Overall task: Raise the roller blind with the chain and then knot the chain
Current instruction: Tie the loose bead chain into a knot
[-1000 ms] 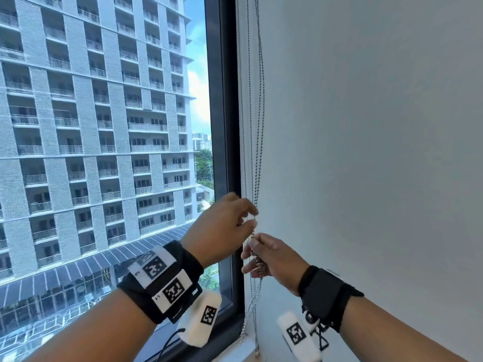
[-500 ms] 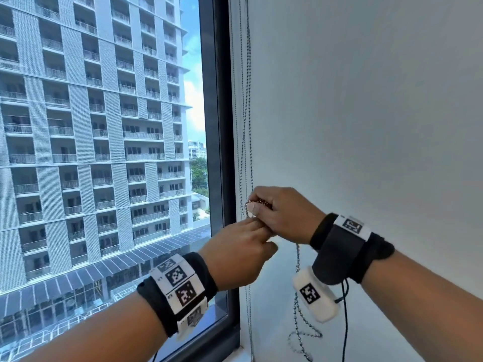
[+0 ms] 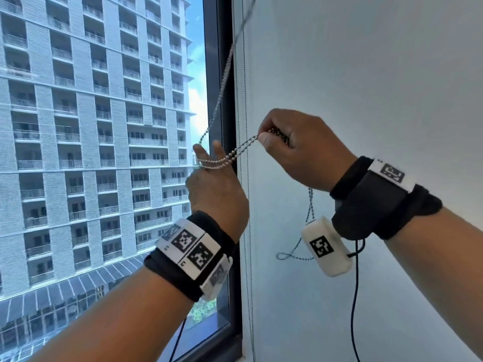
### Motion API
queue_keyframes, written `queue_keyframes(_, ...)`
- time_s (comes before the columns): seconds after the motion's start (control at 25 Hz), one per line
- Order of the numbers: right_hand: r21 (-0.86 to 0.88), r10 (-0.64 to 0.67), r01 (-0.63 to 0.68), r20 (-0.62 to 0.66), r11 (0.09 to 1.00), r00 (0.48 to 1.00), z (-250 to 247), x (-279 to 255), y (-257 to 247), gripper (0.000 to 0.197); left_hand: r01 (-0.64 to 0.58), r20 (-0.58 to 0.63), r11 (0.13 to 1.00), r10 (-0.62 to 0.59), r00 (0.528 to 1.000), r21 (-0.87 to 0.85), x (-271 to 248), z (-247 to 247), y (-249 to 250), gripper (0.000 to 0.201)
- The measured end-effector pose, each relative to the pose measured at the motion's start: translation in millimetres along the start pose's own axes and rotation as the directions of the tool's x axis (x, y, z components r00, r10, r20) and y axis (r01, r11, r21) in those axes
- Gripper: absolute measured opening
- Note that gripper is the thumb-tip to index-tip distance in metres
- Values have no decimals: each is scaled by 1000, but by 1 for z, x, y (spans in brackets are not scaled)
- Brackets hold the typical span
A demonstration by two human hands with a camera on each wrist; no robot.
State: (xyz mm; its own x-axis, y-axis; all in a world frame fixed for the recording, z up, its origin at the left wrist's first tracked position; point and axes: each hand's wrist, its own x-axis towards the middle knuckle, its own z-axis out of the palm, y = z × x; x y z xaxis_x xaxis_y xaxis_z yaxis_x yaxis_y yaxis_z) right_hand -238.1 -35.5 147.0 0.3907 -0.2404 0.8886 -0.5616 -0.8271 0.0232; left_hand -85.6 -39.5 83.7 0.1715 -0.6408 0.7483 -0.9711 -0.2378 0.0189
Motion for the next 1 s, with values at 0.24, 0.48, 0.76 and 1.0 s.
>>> queue_keyframes(0.24,37,-60,55,172,998,983,5,17,-29,14,-490,-199,871,473,858,-39,-30,2,21,38)
queue_keyframes(0.48,111,-81,56,227,992,971,14,6,-43,12,-711,-452,693,601,659,-115,-35,24,19,23)
queue_keyframes(0.76,135,-77,47,230,990,970,23,-8,-34,12,-135,-129,989,127,983,-54,-8,19,-9,58)
queue_keyframes(1.0,1,-137,138,124,990,983,27,9,-7,16,-363,-288,918,308,907,-158,-7,-1,-20,14)
